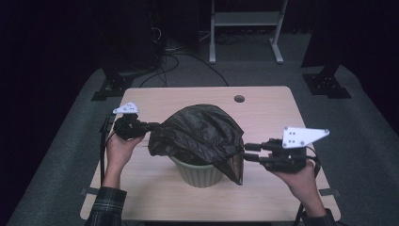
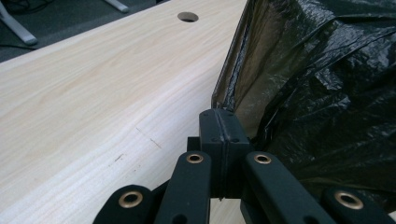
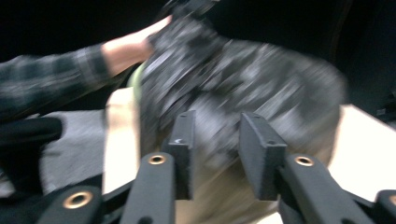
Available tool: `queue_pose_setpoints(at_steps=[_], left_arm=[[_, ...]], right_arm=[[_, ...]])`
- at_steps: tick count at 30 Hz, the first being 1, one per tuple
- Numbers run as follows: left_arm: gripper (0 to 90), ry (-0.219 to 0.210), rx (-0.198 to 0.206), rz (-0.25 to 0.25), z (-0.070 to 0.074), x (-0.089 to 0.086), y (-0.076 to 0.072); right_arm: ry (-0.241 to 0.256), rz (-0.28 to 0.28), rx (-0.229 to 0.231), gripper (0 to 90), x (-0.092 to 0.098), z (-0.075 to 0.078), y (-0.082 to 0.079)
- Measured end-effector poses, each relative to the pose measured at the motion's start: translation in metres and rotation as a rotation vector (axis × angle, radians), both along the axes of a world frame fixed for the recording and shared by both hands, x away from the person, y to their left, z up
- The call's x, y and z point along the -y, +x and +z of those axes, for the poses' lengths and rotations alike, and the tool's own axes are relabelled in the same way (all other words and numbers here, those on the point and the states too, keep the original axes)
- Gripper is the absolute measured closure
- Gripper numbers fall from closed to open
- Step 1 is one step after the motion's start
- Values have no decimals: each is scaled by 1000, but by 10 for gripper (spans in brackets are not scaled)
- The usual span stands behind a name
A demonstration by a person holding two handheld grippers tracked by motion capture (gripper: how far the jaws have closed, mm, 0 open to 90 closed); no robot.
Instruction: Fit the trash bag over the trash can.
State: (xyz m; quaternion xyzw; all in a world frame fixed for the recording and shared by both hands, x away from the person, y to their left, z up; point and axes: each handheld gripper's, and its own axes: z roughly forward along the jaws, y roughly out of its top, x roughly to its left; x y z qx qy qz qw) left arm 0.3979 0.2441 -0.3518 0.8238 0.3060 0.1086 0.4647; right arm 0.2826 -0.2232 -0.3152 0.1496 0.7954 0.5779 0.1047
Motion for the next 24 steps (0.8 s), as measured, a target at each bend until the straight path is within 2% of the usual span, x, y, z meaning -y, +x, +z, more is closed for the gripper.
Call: queue_pose_setpoints(at_steps=[4, 6, 10, 14, 15, 16, 19, 22, 24], left_arm=[[900, -2, 10, -4, 6, 1, 1], [900, -1, 12, -5, 7, 2, 1], [900, -7, 18, -6, 9, 3, 2], [900, -8, 18, -7, 8, 2, 3], [900, -9, 19, -6, 8, 2, 3], [900, -11, 19, -6, 8, 2, 4], [900, -13, 17, -4, 7, 2, 5], [900, -13, 17, -2, 6, 2, 6], [900, -15, 17, -2, 6, 3, 6]], right_arm=[[10, -61, 2, 578, -7, 18, 28], [0, -73, -32, 550, -14, 20, 46], [-35, -109, -86, 520, -29, 14, 77], [-85, -127, -131, 498, -44, 5, 99], [-89, -145, -121, 556, -46, 4, 101], [-85, -154, -110, 660, -46, 3, 102], [-90, -156, -106, 817, -47, 3, 108], [-84, -153, -106, 891, -48, 2, 113], [-71, -162, -101, 897, -47, 0, 116]])
